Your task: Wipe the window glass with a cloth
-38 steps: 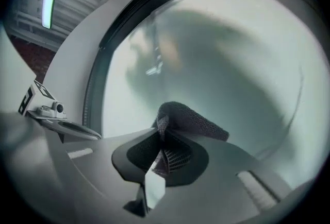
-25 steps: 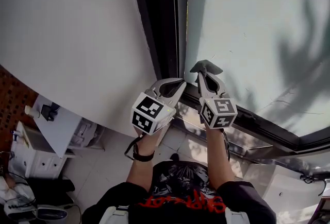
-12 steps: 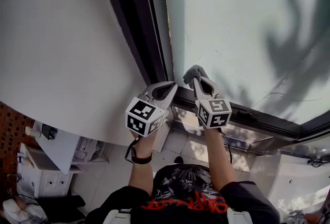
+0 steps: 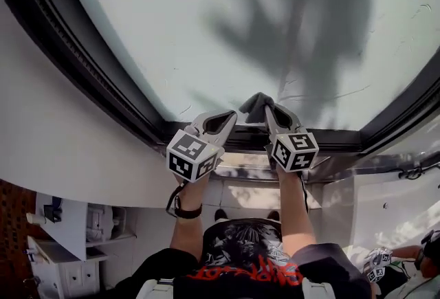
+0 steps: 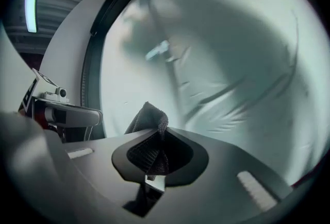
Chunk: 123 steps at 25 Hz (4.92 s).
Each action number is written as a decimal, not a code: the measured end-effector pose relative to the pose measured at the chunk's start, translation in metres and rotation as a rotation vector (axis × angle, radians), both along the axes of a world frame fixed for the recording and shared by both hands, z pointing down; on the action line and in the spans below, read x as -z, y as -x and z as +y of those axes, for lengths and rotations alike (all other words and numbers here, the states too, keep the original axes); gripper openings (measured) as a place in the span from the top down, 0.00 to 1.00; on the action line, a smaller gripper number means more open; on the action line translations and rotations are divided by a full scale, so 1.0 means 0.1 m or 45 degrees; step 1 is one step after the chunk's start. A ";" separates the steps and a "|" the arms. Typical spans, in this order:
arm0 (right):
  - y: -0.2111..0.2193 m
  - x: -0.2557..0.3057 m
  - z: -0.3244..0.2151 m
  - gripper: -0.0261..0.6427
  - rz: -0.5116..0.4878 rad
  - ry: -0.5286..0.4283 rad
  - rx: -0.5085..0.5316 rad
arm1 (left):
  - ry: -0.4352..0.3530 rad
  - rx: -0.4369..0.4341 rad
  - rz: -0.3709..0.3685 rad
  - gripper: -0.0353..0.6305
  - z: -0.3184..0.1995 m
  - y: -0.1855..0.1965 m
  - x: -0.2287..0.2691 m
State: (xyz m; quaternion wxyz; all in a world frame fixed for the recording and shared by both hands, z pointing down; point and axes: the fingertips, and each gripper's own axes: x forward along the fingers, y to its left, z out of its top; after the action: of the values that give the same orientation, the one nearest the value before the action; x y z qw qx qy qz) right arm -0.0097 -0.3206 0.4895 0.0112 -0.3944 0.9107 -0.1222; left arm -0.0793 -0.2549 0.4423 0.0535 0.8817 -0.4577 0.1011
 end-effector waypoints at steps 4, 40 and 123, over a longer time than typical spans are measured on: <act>-0.99 0.00 -0.11 0.92 0.012 0.005 -0.126 | 0.002 -0.111 0.017 0.97 -0.17 -0.86 0.00; 1.26 0.28 0.36 0.93 -0.153 -0.198 0.193 | 0.037 0.108 0.157 0.97 0.24 1.07 -0.17; 1.21 -0.81 0.39 0.93 0.220 0.015 0.133 | 0.071 0.133 0.245 0.97 0.47 1.13 -0.26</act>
State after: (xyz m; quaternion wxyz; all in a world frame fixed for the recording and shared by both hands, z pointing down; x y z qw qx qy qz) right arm -0.1310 -0.2817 0.5705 -0.0759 -0.3556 0.9268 -0.0936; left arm -0.1922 -0.2074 0.4686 0.1266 0.8606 -0.4927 0.0258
